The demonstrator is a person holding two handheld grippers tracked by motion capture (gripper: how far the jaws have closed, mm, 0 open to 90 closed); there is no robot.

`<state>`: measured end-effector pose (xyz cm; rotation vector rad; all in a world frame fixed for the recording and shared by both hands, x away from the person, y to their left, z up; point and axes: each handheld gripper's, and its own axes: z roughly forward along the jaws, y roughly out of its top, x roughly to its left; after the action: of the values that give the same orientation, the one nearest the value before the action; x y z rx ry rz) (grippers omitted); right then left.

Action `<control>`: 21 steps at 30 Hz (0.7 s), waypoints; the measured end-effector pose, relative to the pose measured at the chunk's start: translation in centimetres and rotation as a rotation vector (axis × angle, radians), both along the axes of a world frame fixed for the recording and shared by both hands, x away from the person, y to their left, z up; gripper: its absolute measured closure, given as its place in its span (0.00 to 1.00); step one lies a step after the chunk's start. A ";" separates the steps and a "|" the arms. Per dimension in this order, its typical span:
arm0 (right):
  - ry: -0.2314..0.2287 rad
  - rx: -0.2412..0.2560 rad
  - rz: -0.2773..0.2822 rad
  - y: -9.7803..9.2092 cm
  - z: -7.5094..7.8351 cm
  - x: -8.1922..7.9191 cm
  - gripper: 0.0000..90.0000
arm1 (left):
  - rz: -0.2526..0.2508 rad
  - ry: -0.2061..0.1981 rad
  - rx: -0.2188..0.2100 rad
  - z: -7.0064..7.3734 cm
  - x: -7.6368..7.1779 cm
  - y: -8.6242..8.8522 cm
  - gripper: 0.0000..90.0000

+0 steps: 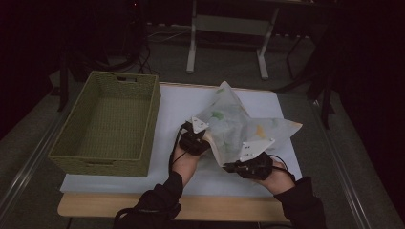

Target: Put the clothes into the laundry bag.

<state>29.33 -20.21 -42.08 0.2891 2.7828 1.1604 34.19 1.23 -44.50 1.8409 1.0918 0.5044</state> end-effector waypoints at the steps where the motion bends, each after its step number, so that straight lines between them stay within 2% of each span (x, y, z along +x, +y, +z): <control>1: 0.007 -0.002 0.019 0.2 0.0 -0.2 0.99 | 0.023 0.000 -0.007 0.1 0.1 0.3 0.79; 3: -0.001 -0.015 0.049 0.5 0.0 -0.7 0.99 | 0.060 -0.001 -0.022 0.2 0.3 0.9 0.79; 5: 0.006 -0.011 0.062 0.6 0.1 -1.0 0.99 | 0.097 -0.011 -0.009 0.3 0.4 1.2 0.79; 7: -0.003 -0.009 0.049 0.6 0.4 -1.0 0.99 | 0.102 -0.018 0.009 0.1 0.6 1.3 0.79; 9: -0.007 -0.015 0.035 0.4 0.4 -0.8 0.99 | 0.098 -0.023 0.005 -0.3 0.8 1.3 0.79; 11: -0.012 -0.035 0.005 0.4 0.1 -0.4 0.99 | 0.089 -0.026 0.021 -0.8 1.2 1.2 0.78; 16: 0.011 -0.032 -0.046 -0.2 -0.6 0.3 0.99 | 0.060 -0.009 -0.007 -2.5 2.6 0.6 0.78; 17: 0.011 -0.027 -0.054 -0.4 -0.7 0.5 0.99 | 0.066 -0.010 0.016 -2.8 2.8 0.3 0.78; 18: 0.020 -0.029 -0.066 -0.5 -0.8 0.6 0.99 | 0.066 -0.010 0.016 -2.8 2.8 0.3 0.78; 19: 0.015 -0.032 -0.073 -0.7 -0.8 0.7 0.99 | 0.054 0.000 0.051 -3.8 3.3 -0.2 0.77; 21: 0.017 -0.031 -0.090 -1.0 -0.8 1.0 0.99 | 0.043 0.017 0.054 -4.8 3.7 -0.2 0.76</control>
<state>30.29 -21.25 -42.88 0.4186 2.7682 1.0979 37.94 1.07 -49.28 1.8749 1.1419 0.5489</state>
